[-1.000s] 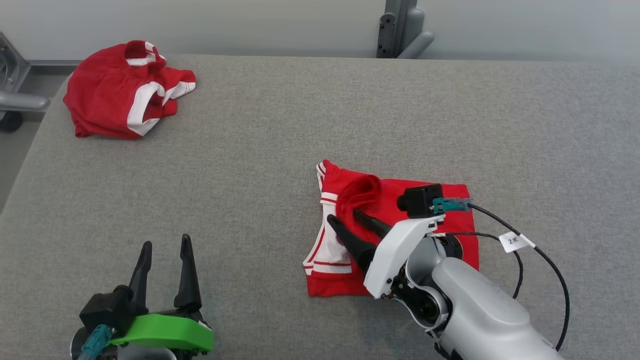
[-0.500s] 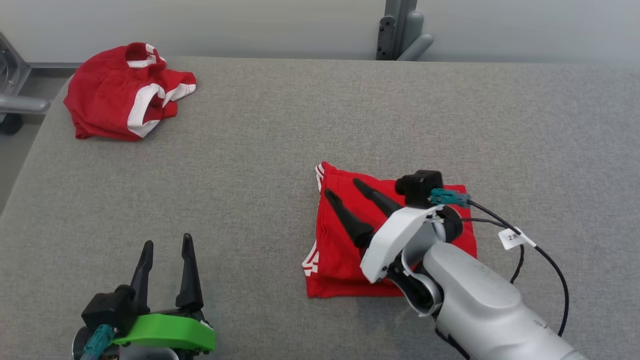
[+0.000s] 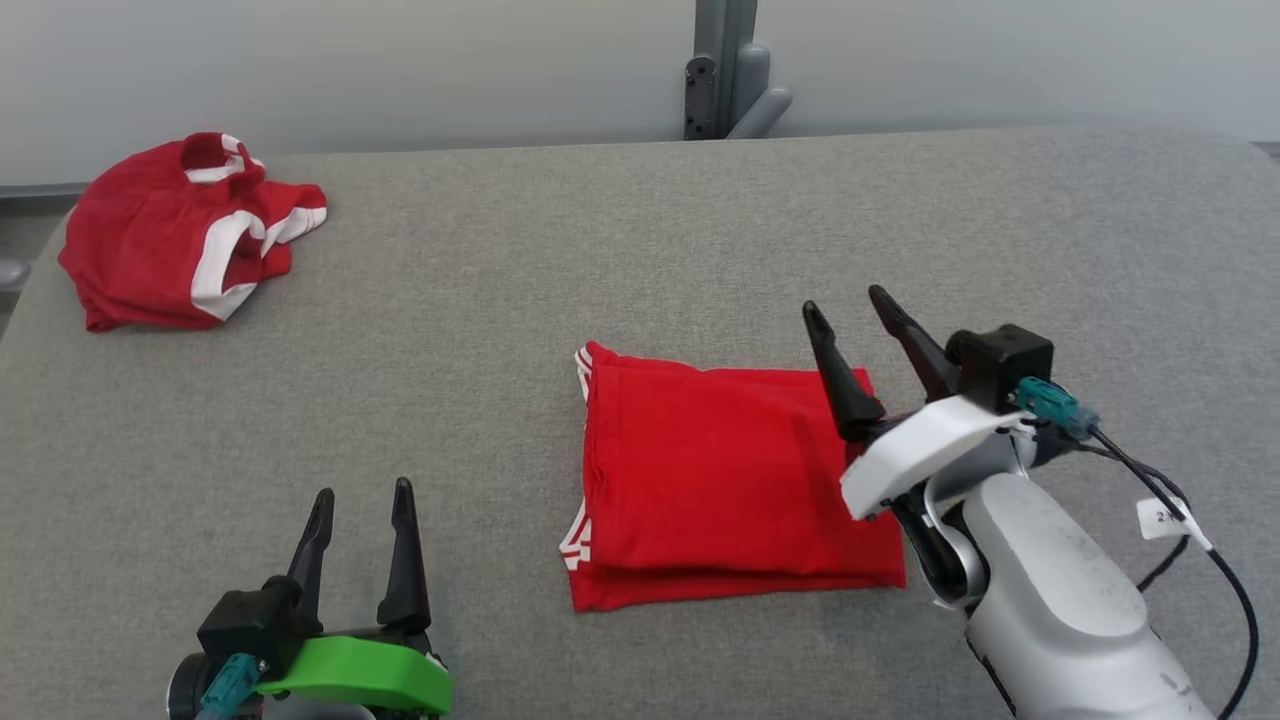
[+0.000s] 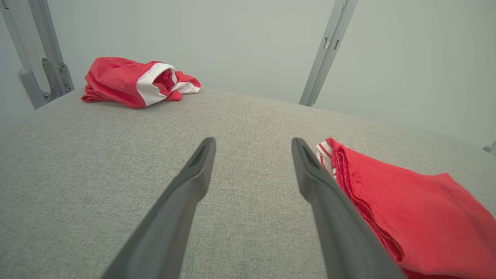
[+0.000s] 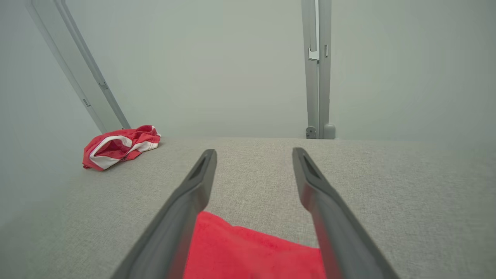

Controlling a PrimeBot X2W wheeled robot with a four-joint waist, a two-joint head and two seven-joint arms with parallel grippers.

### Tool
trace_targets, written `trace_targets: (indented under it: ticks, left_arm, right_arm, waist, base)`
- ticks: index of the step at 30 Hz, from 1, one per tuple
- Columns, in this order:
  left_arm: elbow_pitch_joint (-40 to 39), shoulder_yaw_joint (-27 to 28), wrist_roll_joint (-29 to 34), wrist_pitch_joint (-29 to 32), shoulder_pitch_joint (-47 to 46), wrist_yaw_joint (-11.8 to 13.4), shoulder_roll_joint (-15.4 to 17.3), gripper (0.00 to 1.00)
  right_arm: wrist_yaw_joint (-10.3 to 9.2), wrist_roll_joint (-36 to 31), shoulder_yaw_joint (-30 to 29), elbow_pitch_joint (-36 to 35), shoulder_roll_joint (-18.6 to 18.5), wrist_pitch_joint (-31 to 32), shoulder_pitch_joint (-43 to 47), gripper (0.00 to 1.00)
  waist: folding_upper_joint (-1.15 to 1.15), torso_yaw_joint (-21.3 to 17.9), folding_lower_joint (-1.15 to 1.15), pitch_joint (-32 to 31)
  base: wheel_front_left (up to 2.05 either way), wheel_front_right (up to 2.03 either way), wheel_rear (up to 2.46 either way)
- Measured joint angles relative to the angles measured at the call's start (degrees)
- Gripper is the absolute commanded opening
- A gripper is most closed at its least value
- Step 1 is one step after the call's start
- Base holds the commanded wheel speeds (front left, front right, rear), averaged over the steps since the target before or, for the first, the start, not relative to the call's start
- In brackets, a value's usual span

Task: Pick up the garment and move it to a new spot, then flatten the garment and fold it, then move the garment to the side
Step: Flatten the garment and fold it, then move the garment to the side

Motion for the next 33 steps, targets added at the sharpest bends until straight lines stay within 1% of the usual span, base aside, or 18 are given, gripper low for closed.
trace_targets:
  ticks: [5, 7, 9, 16, 22, 33]
  left_arm:
    - [-0.1, 0.7, 0.1, 0.0, 0.5, 0.0, -0.1, 1.0]
    - [-0.3, 1.2, 0.6, 0.0, 1.0, 0.1, -0.1, 1.0]
    - [-0.6, 1.8, 0.9, 0.0, 1.6, 0.1, -0.1, 1.0]
    - [-1.7, 3.7, 3.0, 0.0, 3.2, 0.6, -0.4, 1.0]
    - [-1.9, 5.1, 4.2, 0.0, 4.5, 0.4, -0.7, 1.0]
    - [-2.0, 6.2, 5.2, 0.0, 5.0, -0.4, -1.5, 1.0]
  right_arm:
    - [0.0, -8.7, -8.5, -7.2, 1.0, -0.1, 6.9, 1.0]
    - [0.0, -10.8, -11.2, -9.5, 1.8, -0.1, 10.0, 1.0]
    - [0.0, -12.2, -13.3, -11.5, 2.4, -0.1, 12.9, 1.0]
    - [0.0, -14.2, -18.9, -16.6, 3.2, -0.1, 20.5, 1.0]
    - [0.0, -13.7, -19.3, -18.8, 3.3, -0.1, 24.4, 1.0]
    - [0.0, -12.9, -19.4, -19.3, 3.3, -0.1, 26.2, 1.0]
  waist:
    - [0.0, -1.7, 0.0, -0.9]
    - [0.0, -2.3, 0.0, -1.3]
    - [0.0, -2.9, 0.0, -1.7]
    - [0.0, -4.0, 0.0, -3.0]
    - [0.0, -4.3, 0.0, -3.9]
    - [0.0, -3.9, 0.0, -4.1]
  base:
    - [0.0, 0.0, 0.0]
    - [0.0, 0.0, 0.0]
    - [0.0, 0.0, 0.0]
    - [0.0, 0.0, 0.0]
    - [0.0, 0.0, 0.0]
    - [0.0, 0.0, 0.0]
